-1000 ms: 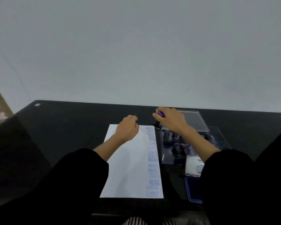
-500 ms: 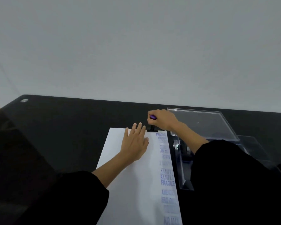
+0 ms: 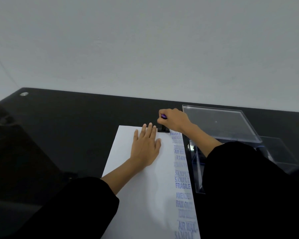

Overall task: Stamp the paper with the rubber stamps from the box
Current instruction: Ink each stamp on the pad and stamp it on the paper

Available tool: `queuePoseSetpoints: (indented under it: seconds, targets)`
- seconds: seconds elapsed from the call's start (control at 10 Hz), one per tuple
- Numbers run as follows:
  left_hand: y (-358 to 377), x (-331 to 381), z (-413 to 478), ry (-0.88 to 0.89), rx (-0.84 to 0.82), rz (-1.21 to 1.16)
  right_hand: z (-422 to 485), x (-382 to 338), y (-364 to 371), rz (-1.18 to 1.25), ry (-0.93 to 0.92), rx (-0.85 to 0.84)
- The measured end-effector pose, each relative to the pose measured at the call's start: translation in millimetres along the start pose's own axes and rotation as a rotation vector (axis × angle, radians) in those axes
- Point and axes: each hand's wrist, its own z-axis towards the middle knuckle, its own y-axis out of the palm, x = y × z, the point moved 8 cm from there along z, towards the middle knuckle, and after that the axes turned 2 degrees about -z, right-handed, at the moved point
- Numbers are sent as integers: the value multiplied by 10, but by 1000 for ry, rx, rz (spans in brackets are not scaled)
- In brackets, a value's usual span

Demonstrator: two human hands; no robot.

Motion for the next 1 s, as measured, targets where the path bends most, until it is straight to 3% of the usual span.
queuePoseSetpoints:
  seconds: [1.0]
  targets:
    - [29,-25,13,-5,45,-21,-189,-78,104,-21,-19,128]
